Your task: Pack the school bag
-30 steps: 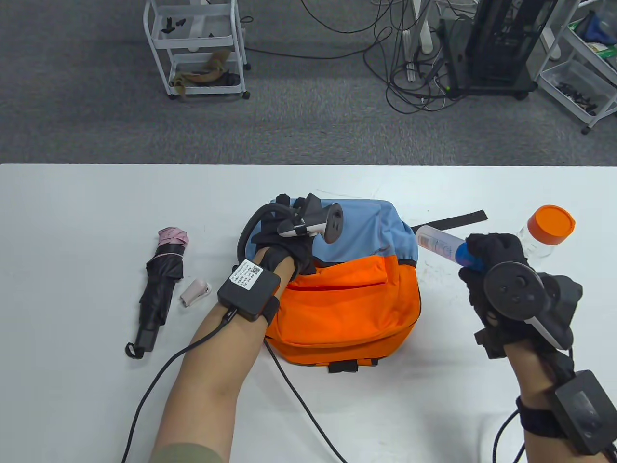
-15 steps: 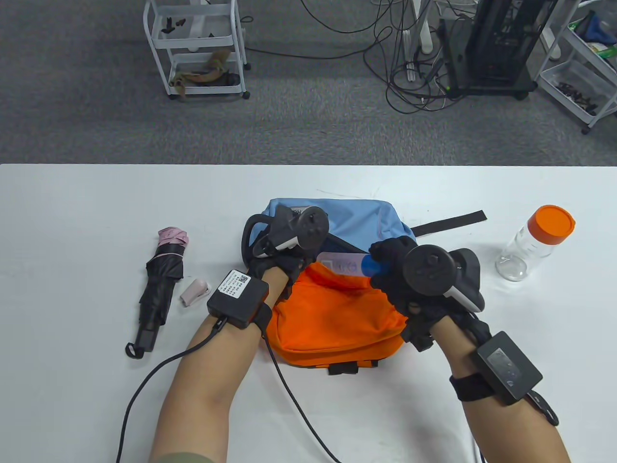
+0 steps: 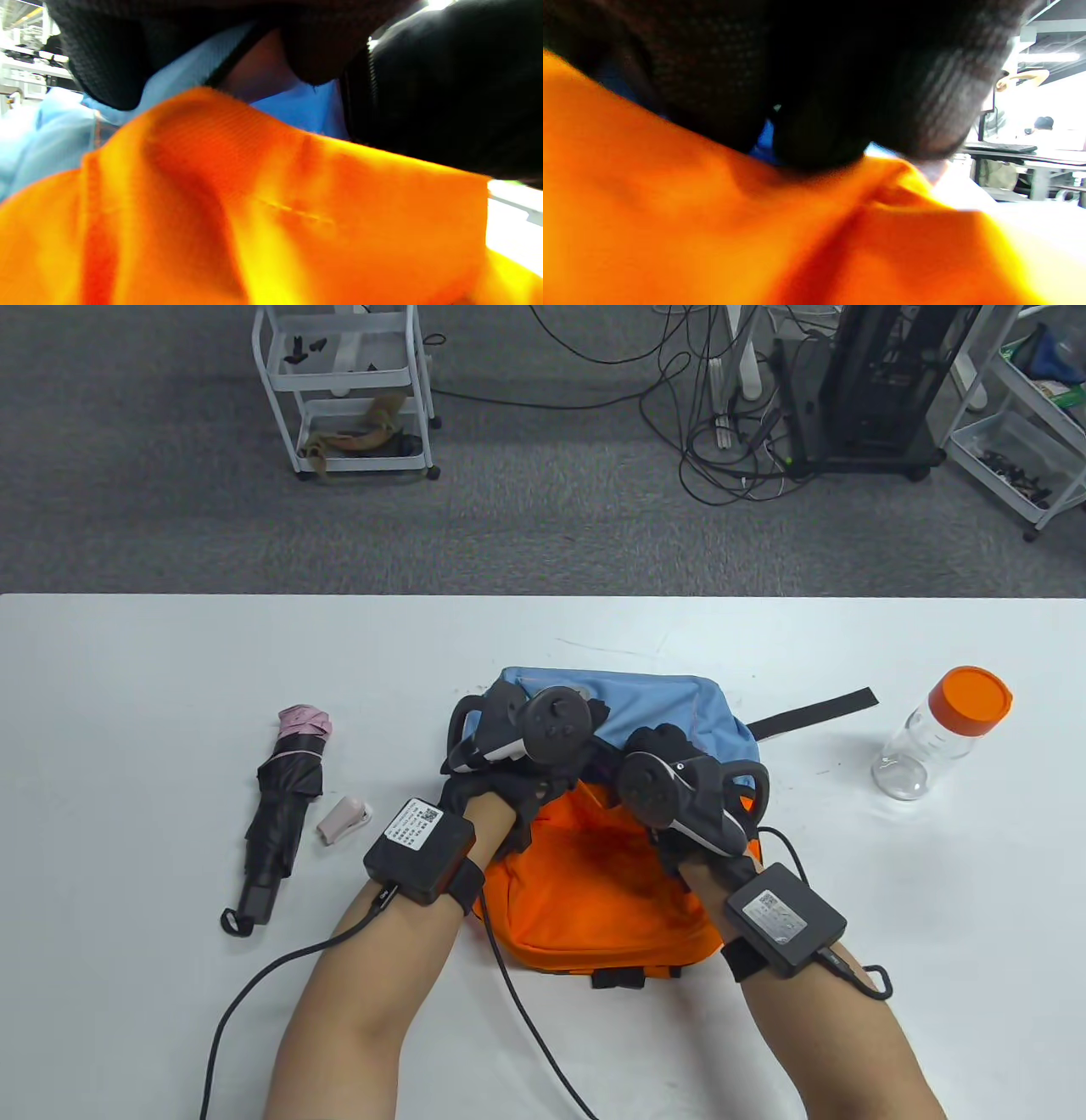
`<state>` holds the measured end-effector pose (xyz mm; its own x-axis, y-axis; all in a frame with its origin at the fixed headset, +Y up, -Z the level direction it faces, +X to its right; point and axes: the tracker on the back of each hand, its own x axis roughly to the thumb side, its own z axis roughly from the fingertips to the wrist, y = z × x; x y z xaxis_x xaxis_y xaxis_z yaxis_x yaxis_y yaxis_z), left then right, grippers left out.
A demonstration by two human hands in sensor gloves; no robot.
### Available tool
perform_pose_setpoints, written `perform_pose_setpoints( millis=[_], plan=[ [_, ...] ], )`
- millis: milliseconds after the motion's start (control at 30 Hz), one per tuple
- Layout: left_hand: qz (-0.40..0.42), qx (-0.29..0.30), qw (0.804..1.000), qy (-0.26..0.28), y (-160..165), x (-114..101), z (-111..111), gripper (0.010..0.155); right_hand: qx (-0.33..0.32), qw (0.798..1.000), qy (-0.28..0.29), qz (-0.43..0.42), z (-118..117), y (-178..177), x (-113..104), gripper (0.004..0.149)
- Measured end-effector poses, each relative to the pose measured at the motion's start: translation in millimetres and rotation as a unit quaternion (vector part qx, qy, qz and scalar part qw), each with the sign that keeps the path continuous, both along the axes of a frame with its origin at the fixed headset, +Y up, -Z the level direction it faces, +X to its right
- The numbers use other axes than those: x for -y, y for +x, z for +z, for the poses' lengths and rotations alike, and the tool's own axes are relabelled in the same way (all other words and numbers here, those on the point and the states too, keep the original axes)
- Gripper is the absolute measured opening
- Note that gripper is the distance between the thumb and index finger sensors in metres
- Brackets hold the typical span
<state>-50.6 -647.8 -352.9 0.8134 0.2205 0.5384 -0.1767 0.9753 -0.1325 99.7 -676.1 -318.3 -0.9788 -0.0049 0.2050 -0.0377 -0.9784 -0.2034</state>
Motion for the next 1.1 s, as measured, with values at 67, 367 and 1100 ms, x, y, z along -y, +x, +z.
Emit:
perform_pose_setpoints(
  millis=[67, 367, 1100],
  plan=[
    [-0.019, -0.006, 1.000, 0.007, -1.8, 3.7, 0.6, 0.051, 0.021, 0.998, -0.051, -0.015, -5.8, 3.3, 3.4, 0.084],
    [-0.024, -0.001, 1.000, -0.001, -9.5, 14.4, 5.4, 0.053, 0.068, 0.995, -0.042, 0.067, -27.5, 9.2, 13.3, 0.070],
    [-0.119, -0.274, 0.945, -0.133, -216.4, -23.9, 47.8, 0.061, 0.000, 0.942, -0.324, -0.087, -55.1, 22.6, -5.0, 0.067]
  ],
)
